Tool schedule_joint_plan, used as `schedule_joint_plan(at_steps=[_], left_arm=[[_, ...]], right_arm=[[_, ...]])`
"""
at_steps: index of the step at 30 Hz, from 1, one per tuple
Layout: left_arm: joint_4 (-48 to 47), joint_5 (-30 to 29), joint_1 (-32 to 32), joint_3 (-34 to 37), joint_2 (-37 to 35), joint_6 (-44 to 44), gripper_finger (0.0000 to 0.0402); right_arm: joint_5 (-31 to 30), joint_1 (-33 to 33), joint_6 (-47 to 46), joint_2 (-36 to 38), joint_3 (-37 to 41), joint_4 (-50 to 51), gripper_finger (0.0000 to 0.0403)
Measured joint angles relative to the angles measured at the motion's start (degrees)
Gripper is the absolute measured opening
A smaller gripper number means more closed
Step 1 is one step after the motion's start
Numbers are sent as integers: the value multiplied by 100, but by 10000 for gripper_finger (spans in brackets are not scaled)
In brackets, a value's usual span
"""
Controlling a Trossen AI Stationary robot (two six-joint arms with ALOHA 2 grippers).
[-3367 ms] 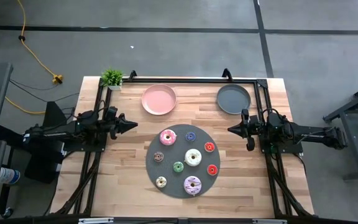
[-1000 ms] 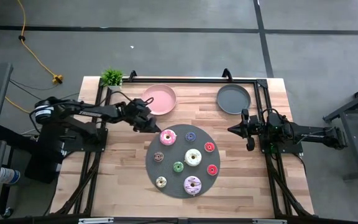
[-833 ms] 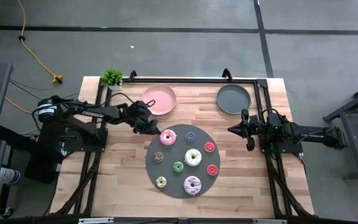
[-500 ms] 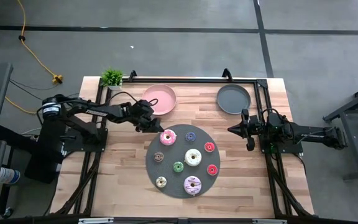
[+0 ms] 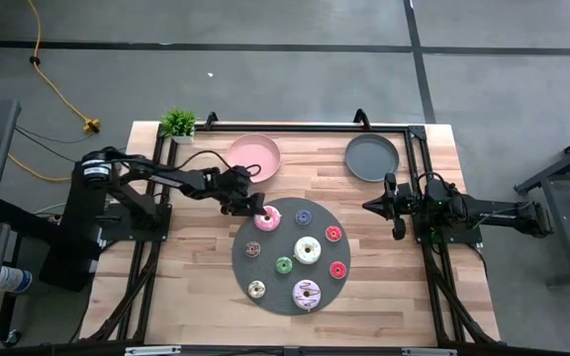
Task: Pick & Place donuts
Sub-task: Put the large pink donut on the pink plate
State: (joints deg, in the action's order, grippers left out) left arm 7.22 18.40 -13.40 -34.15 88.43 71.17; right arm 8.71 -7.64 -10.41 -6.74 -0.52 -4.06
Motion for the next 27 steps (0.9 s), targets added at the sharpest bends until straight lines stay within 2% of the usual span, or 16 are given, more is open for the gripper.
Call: schedule_joint_plan(at_steps=[18, 27], left_arm=[[57, -34, 45, -49, 142, 113, 250], [31, -27, 43, -49, 151, 112, 200]], right_arm=[[0, -1, 0, 0, -1, 0, 7], [0, -1, 0, 0, -1, 0, 8]])
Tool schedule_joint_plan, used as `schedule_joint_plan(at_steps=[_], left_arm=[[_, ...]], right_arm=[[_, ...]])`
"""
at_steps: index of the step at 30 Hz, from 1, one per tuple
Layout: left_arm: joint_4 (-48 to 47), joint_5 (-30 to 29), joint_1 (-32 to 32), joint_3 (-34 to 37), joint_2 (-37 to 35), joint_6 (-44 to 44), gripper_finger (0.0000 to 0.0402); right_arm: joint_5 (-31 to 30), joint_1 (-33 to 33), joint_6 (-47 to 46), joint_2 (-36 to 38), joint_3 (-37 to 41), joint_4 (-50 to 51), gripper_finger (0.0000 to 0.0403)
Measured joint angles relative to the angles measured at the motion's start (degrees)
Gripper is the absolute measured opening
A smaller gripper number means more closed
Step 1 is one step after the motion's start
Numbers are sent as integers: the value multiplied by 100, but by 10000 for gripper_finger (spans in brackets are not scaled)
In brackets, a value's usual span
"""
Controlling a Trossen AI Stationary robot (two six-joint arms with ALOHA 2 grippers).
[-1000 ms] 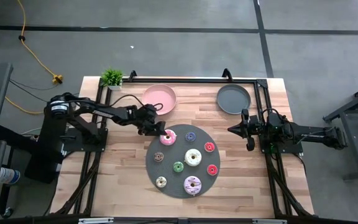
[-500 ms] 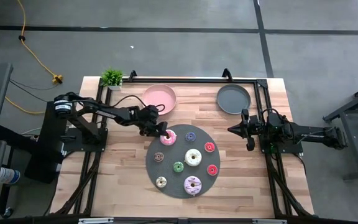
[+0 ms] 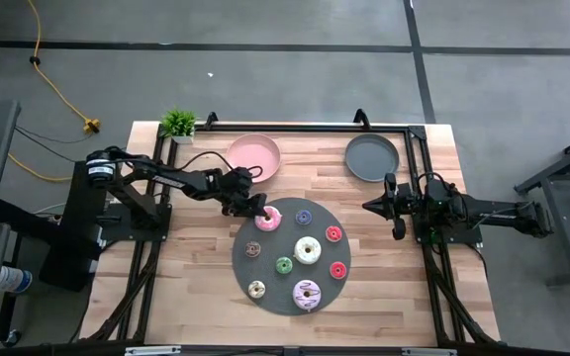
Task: Pick & Place donuts
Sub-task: Put the large pink donut on the pink plate
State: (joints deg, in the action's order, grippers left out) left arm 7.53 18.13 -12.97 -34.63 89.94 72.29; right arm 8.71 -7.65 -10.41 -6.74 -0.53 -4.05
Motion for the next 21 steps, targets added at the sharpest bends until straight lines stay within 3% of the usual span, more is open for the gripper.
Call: schedule_joint_plan(at_steps=[21], left_arm=[[4, 17, 0, 2, -1, 2, 136]], right_arm=[[0, 0, 0, 0, 1, -1, 8]])
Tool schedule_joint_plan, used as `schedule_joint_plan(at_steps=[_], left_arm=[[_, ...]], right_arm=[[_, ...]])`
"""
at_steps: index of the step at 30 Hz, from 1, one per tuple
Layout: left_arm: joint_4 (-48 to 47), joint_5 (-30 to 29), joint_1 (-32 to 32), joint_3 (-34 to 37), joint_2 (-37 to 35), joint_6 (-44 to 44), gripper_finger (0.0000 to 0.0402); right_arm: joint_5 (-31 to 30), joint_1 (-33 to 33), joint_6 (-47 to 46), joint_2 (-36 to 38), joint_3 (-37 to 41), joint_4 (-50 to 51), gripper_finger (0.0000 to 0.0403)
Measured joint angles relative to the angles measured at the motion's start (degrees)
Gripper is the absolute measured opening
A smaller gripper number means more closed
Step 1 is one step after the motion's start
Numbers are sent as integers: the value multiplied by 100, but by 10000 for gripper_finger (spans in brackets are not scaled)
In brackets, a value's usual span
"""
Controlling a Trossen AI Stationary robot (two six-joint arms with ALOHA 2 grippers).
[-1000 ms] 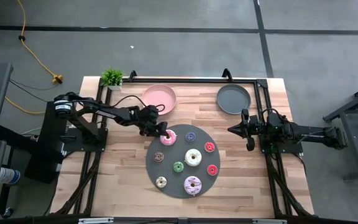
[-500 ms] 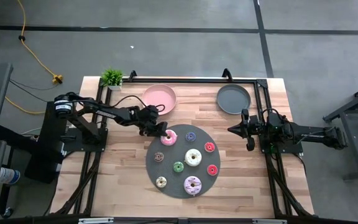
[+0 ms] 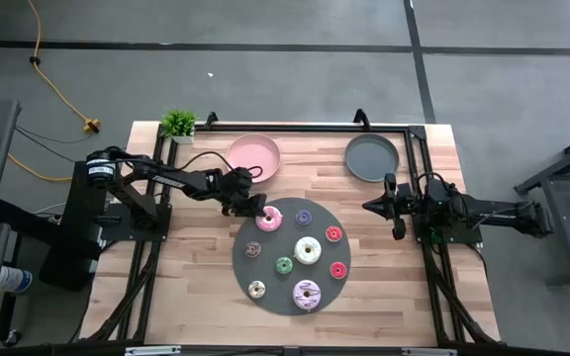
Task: Pick & Place donuts
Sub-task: Put the large pink donut on the pink plate
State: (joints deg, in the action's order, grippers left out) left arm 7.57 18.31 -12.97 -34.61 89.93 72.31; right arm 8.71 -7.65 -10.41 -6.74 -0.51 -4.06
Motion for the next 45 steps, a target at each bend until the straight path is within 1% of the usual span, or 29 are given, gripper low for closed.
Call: schedule_joint_plan(at_steps=[6, 14, 22, 28, 33, 39, 41, 45], left_arm=[[44, 4, 0, 0, 0, 0, 121], [432, 66, 0, 1, 0, 15, 110], [1268, 304, -1, -3, -123, 345, 110], [1139, 319, -4, -201, -400, 291, 110], [587, 320, -4, -635, -553, -80, 110], [-456, 297, -4, -1468, -555, -754, 110], [-914, 169, -4, -1796, -555, -1014, 110], [-1787, -298, -1, -2355, -555, -1436, 110]], right_arm=[[2, 1, 0, 0, 0, -1, 3], [2, 1, 0, 0, -2, -2, 4], [2, 1, 0, 0, 0, -2, 4], [0, 1, 0, 0, -2, -2, 7], [0, 1, 0, 0, -2, -2, 8], [1, 1, 0, 0, -1, -2, 8], [0, 1, 0, 0, -2, -2, 9], [1, -1, 0, 0, -1, -2, 8]])
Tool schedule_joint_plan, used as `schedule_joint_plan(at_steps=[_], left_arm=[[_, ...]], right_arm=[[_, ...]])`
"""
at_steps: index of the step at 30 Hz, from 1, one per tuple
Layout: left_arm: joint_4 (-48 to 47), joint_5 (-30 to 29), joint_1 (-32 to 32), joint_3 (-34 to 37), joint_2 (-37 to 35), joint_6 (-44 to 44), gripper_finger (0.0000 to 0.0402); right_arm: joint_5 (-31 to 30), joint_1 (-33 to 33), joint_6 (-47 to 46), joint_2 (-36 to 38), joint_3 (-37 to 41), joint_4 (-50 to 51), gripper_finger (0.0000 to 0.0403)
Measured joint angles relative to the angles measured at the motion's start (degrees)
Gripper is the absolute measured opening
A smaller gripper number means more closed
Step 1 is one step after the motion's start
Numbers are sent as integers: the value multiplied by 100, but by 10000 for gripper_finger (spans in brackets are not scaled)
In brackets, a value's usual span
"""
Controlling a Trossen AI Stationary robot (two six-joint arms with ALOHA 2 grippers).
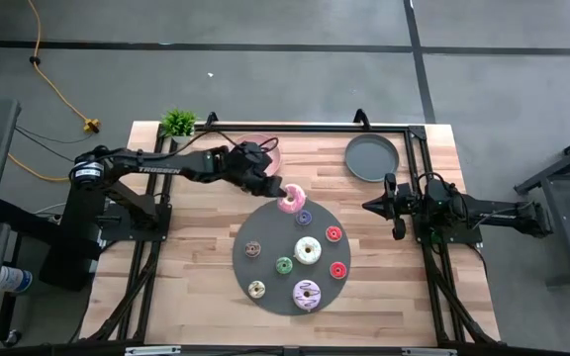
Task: Pick & Place donuts
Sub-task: Put the large pink donut on the pink plate
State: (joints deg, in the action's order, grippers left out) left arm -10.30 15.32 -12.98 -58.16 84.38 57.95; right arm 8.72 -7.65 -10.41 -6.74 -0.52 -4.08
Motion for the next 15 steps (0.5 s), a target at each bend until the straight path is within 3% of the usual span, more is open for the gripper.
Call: schedule_joint_plan(at_steps=[5, 15], left_arm=[[-496, -433, -15, -368, 0, -131, 110], [-246, -750, -437, -418, 75, -418, 110]], right_arm=[[-1, 0, 0, 0, -1, 0, 5], [-1, -1, 0, 0, -1, 0, 8]])
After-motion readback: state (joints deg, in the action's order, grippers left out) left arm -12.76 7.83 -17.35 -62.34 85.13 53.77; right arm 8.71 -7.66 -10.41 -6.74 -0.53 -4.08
